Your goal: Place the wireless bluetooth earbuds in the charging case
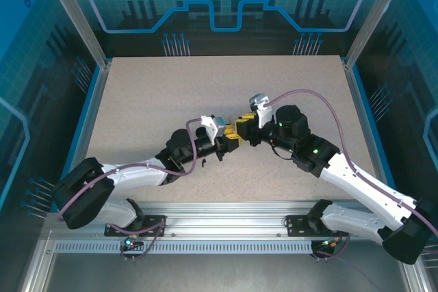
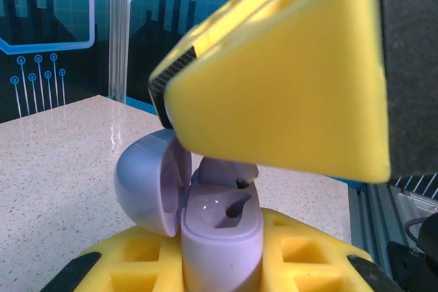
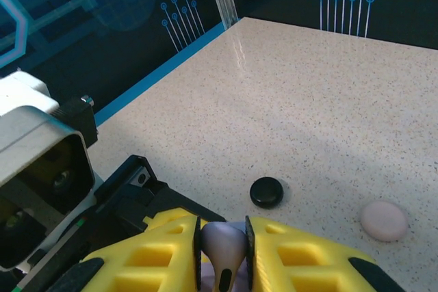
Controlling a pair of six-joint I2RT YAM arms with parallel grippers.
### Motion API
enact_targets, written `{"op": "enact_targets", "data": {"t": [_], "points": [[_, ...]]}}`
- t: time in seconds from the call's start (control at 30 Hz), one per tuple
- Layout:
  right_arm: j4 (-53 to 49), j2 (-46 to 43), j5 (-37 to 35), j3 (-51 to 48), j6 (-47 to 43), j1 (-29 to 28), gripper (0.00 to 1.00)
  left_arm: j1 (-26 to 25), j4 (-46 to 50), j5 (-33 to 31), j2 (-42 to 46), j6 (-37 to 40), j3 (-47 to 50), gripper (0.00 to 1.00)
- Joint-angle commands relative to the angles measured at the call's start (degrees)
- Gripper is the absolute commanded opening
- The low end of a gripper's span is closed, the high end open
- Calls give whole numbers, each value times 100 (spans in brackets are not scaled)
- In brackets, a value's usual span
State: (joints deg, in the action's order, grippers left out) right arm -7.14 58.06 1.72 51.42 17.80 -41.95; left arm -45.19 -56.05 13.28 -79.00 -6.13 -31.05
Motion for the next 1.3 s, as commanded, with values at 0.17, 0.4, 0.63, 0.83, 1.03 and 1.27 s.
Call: {"op": "enact_targets", "data": {"t": [0.17, 0.4, 0.63, 0.83, 1.03, 1.27], "points": [[415, 37, -127, -25, -5, 43, 24, -38, -296, 158, -47, -134, -174, 3], [481, 55, -138, -70, 4, 33, 24, -42, -250, 164, -21, -298, -239, 3], [462, 60, -206, -286, -53, 29, 24, -42, -174, 164, 14, -374, -297, 3], [385, 73, -211, -300, -43, 24, 24, -45, -152, 144, 27, -339, -288, 3], [184, 12, -58, -280, -24, 21, 24, -43, -146, 117, 8, -311, -302, 3], [109, -134, -75, -387, -14, 18, 24, -43, -159, 111, -27, -311, -317, 3]]}}
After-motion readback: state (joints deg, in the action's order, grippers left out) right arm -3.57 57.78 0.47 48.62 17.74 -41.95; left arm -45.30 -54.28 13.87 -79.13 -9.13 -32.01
